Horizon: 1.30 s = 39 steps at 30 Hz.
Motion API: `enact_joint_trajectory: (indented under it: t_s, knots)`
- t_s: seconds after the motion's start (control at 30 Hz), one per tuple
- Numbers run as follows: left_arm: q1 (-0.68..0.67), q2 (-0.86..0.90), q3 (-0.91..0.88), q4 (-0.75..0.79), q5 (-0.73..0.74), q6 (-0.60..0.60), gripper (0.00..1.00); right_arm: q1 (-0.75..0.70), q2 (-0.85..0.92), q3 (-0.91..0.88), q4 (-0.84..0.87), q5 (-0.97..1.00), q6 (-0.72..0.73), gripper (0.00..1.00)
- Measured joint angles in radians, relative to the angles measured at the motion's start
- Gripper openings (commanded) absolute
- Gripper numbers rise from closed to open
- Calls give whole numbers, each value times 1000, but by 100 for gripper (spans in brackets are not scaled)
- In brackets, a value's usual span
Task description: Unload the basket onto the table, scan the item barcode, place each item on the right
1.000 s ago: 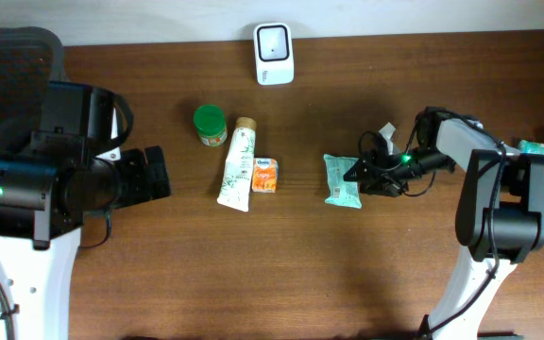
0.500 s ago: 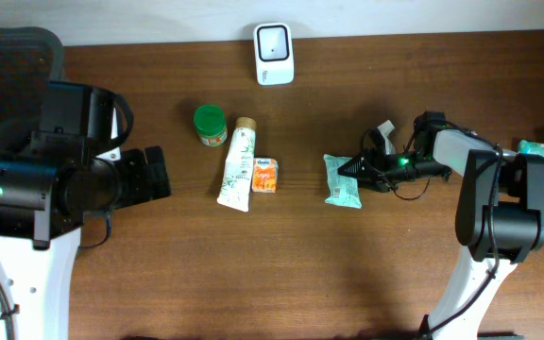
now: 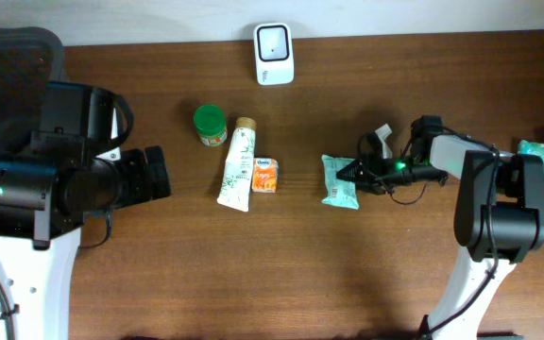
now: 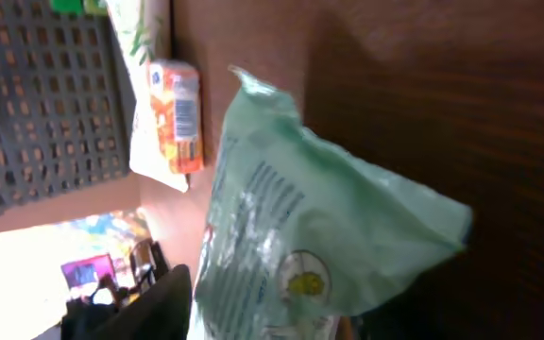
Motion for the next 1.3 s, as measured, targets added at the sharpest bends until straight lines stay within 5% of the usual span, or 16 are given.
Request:
enact_joint_trajectory:
  t_s: [0.17,0.5,0.67,0.9,1.3]
  knots:
    - [0,0,0,0,0,0,99,16,0,-6,-6,0,1,4]
    - [0,0,0,0,0,0,99,21,-41,76,-220,119,14,4]
    - [0,0,0,0,0,0,99,96,-222,230,-274,593,231,4]
    - [0,0,0,0,0,0,99,363,-241,263,-329,1289,540,5]
    - [0,0,0,0,0,0,99,576,-119,263,-386,1617,657,9]
